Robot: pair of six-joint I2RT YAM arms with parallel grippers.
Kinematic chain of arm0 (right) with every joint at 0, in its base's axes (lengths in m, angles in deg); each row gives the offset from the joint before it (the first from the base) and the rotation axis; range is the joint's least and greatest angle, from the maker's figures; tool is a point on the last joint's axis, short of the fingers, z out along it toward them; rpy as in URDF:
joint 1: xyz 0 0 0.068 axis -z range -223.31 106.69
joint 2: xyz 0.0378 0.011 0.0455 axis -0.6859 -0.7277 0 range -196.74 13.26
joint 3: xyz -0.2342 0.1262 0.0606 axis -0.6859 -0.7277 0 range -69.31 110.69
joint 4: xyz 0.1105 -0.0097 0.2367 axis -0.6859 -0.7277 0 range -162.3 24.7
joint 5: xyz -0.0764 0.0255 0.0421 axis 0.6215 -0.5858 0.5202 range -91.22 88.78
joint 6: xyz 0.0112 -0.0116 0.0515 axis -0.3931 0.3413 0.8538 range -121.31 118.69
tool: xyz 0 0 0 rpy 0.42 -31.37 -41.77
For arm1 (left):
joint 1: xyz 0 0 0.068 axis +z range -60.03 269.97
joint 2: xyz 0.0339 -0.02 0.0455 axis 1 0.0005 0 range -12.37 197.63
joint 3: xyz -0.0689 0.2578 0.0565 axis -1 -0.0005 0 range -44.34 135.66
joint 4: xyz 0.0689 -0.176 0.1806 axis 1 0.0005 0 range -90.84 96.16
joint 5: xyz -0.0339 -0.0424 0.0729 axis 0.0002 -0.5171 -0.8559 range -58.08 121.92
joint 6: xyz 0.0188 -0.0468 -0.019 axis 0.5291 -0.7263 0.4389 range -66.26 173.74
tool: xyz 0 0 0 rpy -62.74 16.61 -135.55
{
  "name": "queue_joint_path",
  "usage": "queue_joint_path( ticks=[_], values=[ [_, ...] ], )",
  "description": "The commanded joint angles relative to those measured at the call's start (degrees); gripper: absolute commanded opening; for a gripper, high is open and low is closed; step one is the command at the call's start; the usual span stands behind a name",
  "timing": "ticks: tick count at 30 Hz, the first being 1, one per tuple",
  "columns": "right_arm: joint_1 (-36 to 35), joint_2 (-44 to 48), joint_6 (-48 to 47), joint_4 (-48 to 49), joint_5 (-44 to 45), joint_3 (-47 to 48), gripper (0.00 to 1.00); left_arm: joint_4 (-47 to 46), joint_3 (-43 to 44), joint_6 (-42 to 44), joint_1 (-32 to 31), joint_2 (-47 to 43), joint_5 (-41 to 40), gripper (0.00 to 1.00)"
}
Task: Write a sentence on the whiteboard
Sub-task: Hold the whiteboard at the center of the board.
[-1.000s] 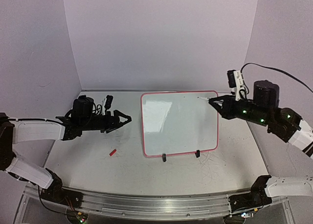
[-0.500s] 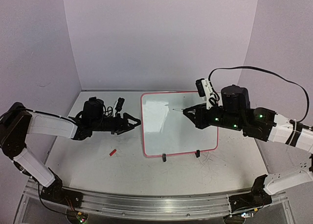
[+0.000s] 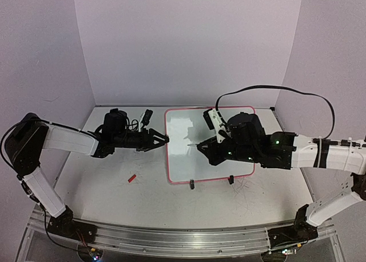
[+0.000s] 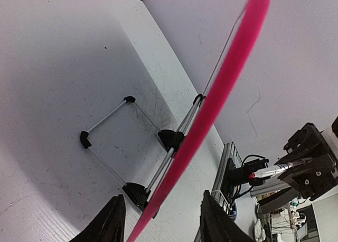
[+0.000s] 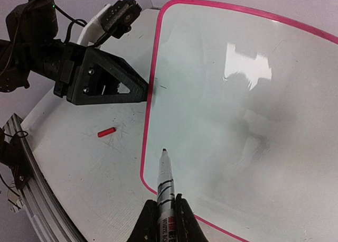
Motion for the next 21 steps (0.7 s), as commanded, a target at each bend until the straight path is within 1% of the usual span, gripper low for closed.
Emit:
queue_joint_path(
  ticks=[1, 4, 9, 15, 19, 21],
  values=[
    [-1.29, -3.80, -1.54, 3.77, 2.99, 5.17, 0.00, -2.76, 3.79, 1.77, 1.15, 0.31, 1.26, 0.50],
    [-2.17, -6.74, -2.04, 4.23, 3.67, 7.21, 0.00, -2.76, 4.73, 2.06, 1.72, 1.90, 2.74, 0.50],
    [-2.75, -10.22, -0.82, 4.68, 6.37, 9.92, 0.00, -3.06, 6.59, 3.66, 1.77, 3.44, 6.18, 0.45],
    [-2.93, -12.48, -0.27, 4.77, 9.26, 11.60, 0.00, -3.12, 7.88, 5.25, 2.39, 4.34, 8.50, 0.33],
    [-2.86, -13.74, -0.45, 4.98, 9.11, 12.40, 0.00, -3.12, 7.93, 6.31, 2.47, 5.35, 9.63, 0.26],
    [-2.94, -14.18, -0.47, 5.74, 8.58, 12.54, 0.00, -3.11, 7.52, 7.17, 2.47, 5.29, 9.90, 0.24]
  ],
)
